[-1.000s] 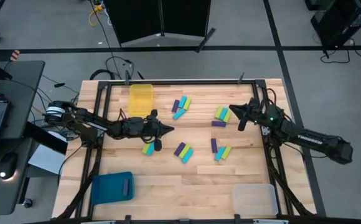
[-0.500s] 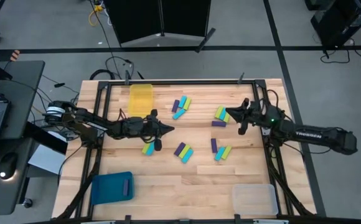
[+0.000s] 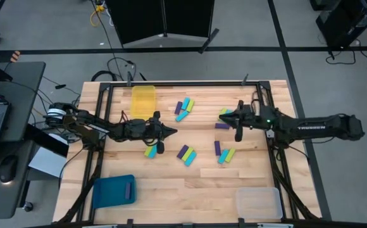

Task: Sort blocks
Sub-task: Put the blue block into the yellow bin

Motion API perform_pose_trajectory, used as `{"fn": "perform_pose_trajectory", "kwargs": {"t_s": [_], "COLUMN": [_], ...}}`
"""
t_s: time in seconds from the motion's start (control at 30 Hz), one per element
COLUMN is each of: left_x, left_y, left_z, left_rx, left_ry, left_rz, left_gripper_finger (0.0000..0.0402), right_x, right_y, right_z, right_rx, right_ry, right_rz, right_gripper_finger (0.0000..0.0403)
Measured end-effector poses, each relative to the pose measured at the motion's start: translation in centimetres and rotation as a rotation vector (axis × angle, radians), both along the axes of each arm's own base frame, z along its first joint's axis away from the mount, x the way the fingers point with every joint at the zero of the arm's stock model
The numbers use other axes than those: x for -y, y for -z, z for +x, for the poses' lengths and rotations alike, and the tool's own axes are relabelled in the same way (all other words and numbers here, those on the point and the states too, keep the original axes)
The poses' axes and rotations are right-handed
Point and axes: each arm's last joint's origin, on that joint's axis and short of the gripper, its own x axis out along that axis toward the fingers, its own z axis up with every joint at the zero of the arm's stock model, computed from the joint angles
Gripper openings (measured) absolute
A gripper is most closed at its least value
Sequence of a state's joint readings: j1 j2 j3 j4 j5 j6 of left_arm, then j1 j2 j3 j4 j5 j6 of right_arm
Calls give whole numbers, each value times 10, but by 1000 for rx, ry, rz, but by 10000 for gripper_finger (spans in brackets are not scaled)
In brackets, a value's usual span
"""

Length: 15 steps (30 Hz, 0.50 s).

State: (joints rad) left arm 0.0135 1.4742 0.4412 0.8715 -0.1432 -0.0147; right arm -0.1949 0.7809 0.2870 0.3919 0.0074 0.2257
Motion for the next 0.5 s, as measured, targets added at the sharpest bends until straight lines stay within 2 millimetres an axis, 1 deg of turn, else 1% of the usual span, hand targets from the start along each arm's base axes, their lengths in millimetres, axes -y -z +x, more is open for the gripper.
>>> {"fn": "perform_pose_trajectory", "kwargs": {"t_s": [0.1, 0.2, 0.3, 0.43, 0.5], "left_x": [0, 0, 0, 0, -1], "left_y": [0, 0, 0, 0, 0], "left_z": [0, 0, 0, 0, 0], "left_rx": [-1, -2, -2, -4, -7], "left_ry": [1, 2, 2, -5, -17], "left_rz": [3, 8, 8, 15, 30], "left_gripper_finger": [10, 10, 10, 10, 10], "right_x": [3, 8, 14, 18, 20], "right_y": [0, 3, 2, 5, 8], "right_z": [13, 25, 36, 49, 54], "right_rx": [-122, -196, -226, -257, -275], "right_ry": [7, 17, 8, -88, -104], "right_rz": [38, 35, 38, 77, 85], "right_gripper_finger": [39, 39, 39, 39, 39]}}
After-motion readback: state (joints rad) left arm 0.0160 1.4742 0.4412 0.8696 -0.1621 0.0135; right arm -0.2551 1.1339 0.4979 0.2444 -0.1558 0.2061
